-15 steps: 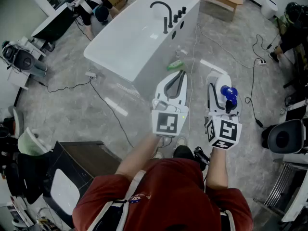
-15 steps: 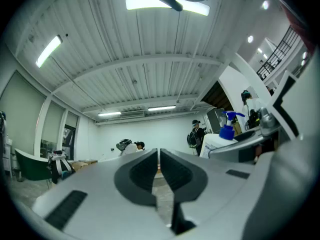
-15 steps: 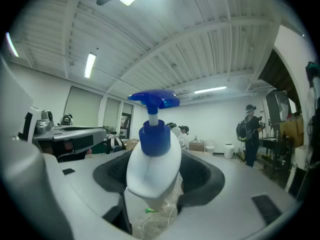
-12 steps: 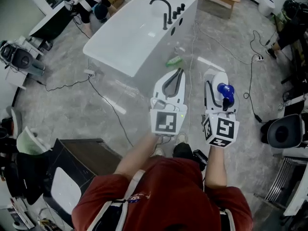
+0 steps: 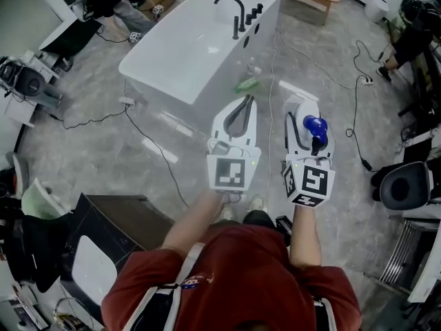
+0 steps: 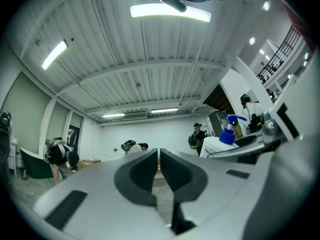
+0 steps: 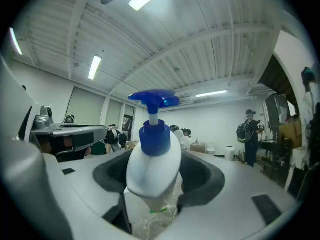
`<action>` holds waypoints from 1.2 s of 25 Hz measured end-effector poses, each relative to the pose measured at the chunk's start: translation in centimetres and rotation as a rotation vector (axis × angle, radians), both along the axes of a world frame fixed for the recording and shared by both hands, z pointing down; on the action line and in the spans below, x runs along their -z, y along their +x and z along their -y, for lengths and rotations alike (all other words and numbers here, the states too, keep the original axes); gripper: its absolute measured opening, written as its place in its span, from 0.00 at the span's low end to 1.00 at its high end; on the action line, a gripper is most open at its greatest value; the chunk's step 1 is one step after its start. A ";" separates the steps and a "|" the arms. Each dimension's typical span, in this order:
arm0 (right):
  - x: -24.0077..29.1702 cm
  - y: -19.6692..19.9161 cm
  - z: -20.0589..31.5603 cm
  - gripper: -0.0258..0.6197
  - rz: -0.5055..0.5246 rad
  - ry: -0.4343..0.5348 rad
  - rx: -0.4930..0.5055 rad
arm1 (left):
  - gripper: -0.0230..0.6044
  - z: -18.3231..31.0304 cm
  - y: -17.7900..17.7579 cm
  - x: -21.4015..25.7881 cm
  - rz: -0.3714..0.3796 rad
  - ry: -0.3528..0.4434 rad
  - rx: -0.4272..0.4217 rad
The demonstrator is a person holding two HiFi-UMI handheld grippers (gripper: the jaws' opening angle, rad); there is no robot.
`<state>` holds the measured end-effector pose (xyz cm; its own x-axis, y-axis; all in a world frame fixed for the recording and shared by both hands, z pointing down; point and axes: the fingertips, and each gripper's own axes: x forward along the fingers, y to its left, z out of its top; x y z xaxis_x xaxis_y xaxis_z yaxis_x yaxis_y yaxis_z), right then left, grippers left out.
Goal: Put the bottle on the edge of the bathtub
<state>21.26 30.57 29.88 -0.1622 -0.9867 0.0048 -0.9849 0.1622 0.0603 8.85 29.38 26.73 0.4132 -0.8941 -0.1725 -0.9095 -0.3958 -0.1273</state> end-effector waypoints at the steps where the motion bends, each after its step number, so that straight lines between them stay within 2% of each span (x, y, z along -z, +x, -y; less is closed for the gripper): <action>1: -0.1 0.3 0.0 0.47 0.006 -0.001 0.002 | 0.08 0.0 0.3 0.0 -0.001 0.000 0.001; 7: -0.5 1.5 1.0 0.47 0.009 -0.006 0.040 | 0.08 1.1 1.5 -0.3 -0.021 -0.011 0.019; 22: -2.7 7.5 5.5 0.47 0.065 -0.030 0.147 | 0.08 5.0 8.5 -1.1 -0.016 0.006 0.079; 30: -3.1 8.8 7.7 0.47 0.072 -0.035 0.185 | 0.08 6.9 9.5 -1.5 -0.021 -0.003 0.115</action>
